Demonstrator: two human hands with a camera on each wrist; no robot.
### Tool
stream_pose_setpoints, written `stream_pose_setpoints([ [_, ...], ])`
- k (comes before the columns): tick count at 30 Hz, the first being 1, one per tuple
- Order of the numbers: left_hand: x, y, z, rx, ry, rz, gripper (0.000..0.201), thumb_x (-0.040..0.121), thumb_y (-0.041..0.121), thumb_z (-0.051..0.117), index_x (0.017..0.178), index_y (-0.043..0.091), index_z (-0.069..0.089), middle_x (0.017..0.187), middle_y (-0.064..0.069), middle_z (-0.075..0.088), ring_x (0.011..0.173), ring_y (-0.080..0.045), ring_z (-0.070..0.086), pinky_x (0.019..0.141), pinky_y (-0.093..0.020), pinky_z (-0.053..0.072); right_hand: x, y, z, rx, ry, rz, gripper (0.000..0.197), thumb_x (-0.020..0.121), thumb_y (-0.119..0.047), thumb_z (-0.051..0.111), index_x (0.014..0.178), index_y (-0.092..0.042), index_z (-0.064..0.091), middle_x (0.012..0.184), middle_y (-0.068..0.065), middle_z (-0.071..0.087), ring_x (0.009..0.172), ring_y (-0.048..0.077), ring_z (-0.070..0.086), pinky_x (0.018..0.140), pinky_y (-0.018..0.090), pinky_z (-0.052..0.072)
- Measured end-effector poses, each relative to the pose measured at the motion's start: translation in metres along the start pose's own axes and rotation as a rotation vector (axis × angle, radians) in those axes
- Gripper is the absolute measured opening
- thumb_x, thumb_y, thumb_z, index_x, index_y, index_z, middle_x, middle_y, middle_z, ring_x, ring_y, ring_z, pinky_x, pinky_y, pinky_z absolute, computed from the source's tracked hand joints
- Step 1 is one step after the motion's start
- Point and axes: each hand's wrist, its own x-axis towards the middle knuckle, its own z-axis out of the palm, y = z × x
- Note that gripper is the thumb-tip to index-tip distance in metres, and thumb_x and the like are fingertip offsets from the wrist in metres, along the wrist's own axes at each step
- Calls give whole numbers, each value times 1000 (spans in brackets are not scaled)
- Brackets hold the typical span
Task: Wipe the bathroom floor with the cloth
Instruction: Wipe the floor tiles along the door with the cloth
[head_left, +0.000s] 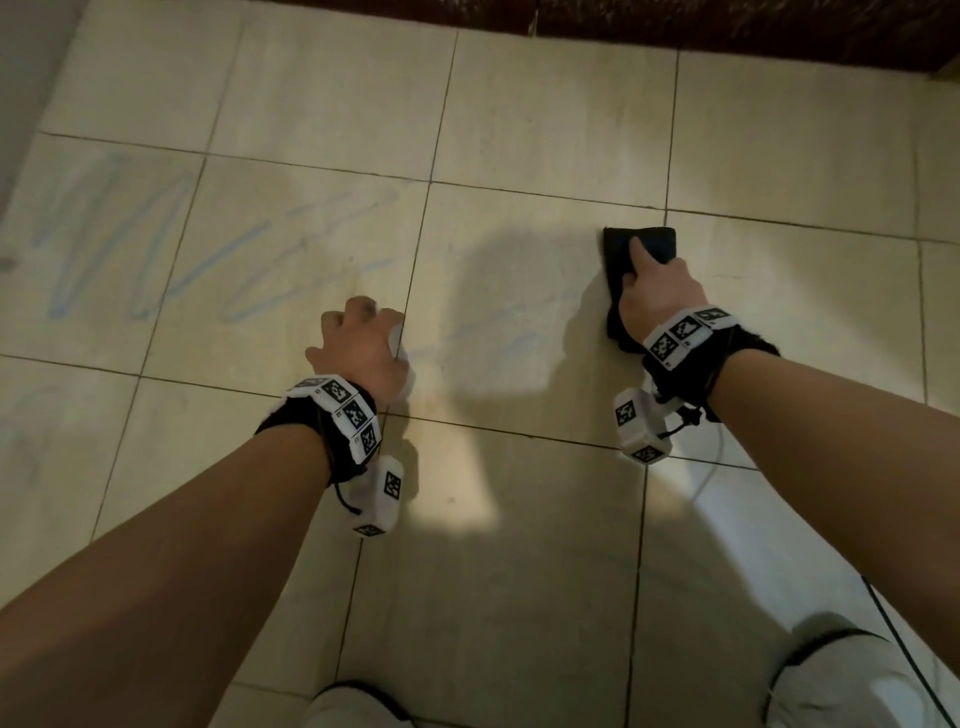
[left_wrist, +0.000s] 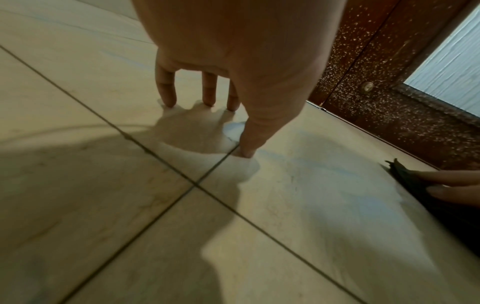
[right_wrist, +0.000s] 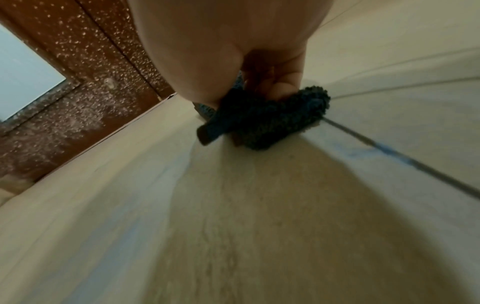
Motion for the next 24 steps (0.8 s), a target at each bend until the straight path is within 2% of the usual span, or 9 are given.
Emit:
stream_pose_setpoints([
  [3,0,3,1,11,-6,-32,51,83,24,67,131,33,53,149,2,31,132,-29,28,86,-44,38,-3,-15,5,-49,-38,-74,57,104,-34,34,156,-35,13,139,20,37,102,41,55,81,40,48],
  [9,1,5,-3,-11,-51,-36,53,83,19,66,133,32,51,149,1,29,131,-29,27,87,-44,37,-24,-38,13,-194,-149,-246,60,103,-27,38,156,-39,10,142,15,34,102,36,57,81,41,53],
  [15,-5,9,-5,-7,-115,-21,55,89,15,56,140,30,42,156,0,19,138,-28,21,97,-50,36,-59,-37,36,-275,-210,-379,60,104,-30,37,155,-42,9,139,12,38,102,33,58,84,43,54],
  [20,-7,12,-5,20,-144,-23,57,92,17,54,145,29,35,157,0,14,141,-29,17,101,-53,34,-81,-29,46,-223,-225,-400,53,105,-33,31,155,-43,14,139,9,41,103,30,58,80,38,51],
  [24,-6,12,-6,21,-119,-18,51,91,18,55,139,26,41,153,-1,21,135,-32,24,96,-50,36,-92,-23,50,-173,-190,-388,51,106,-33,29,155,-42,16,139,7,42,104,29,58,82,37,51],
])
